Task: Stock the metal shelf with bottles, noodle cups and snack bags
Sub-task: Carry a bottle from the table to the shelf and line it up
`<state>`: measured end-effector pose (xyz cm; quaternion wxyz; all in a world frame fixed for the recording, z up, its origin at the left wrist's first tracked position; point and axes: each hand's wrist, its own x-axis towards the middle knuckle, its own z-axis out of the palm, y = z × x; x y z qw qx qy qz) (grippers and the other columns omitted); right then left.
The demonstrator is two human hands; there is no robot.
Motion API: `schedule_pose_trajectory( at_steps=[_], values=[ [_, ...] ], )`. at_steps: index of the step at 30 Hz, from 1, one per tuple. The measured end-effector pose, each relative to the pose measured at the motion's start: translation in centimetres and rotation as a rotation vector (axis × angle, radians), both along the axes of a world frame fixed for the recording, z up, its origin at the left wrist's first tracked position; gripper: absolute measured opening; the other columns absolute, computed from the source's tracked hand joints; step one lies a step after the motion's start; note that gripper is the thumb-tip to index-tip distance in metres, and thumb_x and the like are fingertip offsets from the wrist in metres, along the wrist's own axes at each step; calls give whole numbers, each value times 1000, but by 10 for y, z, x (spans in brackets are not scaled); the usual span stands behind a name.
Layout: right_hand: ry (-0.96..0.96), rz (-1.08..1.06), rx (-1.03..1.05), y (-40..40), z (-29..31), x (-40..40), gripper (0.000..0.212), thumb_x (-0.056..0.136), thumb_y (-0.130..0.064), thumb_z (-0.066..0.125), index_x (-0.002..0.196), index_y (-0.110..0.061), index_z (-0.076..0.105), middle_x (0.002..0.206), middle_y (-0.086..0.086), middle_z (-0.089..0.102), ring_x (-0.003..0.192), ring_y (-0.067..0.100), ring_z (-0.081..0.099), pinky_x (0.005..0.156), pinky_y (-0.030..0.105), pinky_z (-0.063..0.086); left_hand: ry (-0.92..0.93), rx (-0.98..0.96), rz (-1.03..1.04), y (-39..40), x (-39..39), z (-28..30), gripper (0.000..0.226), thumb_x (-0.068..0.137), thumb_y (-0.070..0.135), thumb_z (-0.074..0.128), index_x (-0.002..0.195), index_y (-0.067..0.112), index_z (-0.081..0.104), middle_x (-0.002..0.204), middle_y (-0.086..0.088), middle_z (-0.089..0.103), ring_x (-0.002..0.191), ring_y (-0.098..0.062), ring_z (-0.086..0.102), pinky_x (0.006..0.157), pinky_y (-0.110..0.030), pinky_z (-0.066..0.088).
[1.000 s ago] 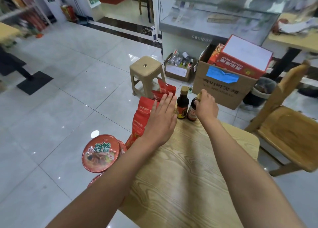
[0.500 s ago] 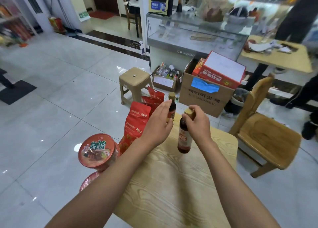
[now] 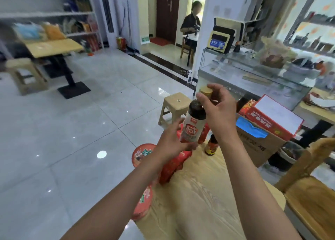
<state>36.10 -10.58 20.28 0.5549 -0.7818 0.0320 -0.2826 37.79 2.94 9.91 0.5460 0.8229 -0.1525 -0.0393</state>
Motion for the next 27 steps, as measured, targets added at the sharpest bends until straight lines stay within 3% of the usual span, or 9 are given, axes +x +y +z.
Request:
schedule_pose_trajectory(
  at_steps=[3, 6, 12, 14, 17, 18, 21, 23, 27],
  values=[
    [-33, 120, -2, 55, 18, 14, 34, 88, -33, 71, 118, -23, 61, 107, -10, 65, 99, 2, 62, 91, 30, 55, 13, -73, 139, 45, -4, 18, 74, 67, 28, 89, 128, 35, 47, 116, 16, 61, 110, -9, 58, 90, -28, 53],
    [-49, 255, -15, 118, 27, 25, 34, 88, -31, 71, 119, -21, 62, 108, -6, 66, 100, 6, 63, 89, 32, 56, -17, -73, 311, 98, -12, 32, 61, 68, 27, 88, 112, 38, 47, 98, 24, 59, 99, -9, 61, 83, -23, 52],
    [-94, 547, -46, 251, 37, 21, 35, 92, -31, 66, 125, -23, 59, 118, -3, 66, 106, 9, 63, 91, 28, 56, -65, -16, 697, 220, -50, 45, 66, 70, 34, 86, 125, 30, 50, 124, 9, 62, 109, -14, 60, 95, -34, 53],
    [-103, 651, -52, 301, 36, 11, 40, 94, -34, 63, 132, -25, 56, 121, -5, 64, 108, 8, 62, 92, 24, 55, -91, -2, 796, 264, -71, 46, 63, 71, 35, 86, 123, 30, 52, 121, 10, 63, 107, -12, 61, 90, -25, 53],
    [-79, 788, -59, 376, 29, -10, 47, 101, -41, 46, 145, -25, 43, 133, -9, 56, 117, 4, 54, 94, 14, 46, -124, -17, 951, 327, -110, 50, 54, 69, 34, 86, 112, 32, 54, 106, 16, 65, 94, -8, 62, 70, -8, 47],
    [-71, 833, -67, 401, 26, -19, 48, 103, -44, 39, 147, -25, 40, 138, -11, 52, 121, 4, 50, 99, 16, 44, -132, -40, 1013, 346, -125, 51, 53, 69, 34, 86, 111, 33, 54, 104, 18, 64, 93, -6, 61, 70, -9, 47],
    [-37, 950, -92, 478, 17, -49, 49, 103, -47, 29, 144, -23, 42, 141, 0, 54, 128, 16, 51, 108, 44, 44, -169, -70, 1194, 406, -170, 60, 56, 69, 36, 86, 114, 33, 53, 106, 19, 61, 94, -4, 59, 80, -16, 49],
    [-19, 1025, -112, 531, 12, -74, 45, 103, -44, 32, 138, -21, 48, 136, 2, 58, 123, 17, 54, 105, 47, 45, -193, -82, 1313, 450, -204, 67, 55, 68, 36, 87, 110, 35, 52, 104, 20, 62, 93, -2, 60, 76, -14, 49],
    [-14, 1193, -196, 632, 5, -137, 35, 104, -33, 38, 131, -16, 52, 124, -1, 63, 113, 15, 57, 95, 28, 46, -226, -50, 1523, 538, -284, 78, 63, 62, 39, 88, 115, 35, 56, 107, 16, 68, 94, -5, 64, 82, -30, 57]
  ],
)
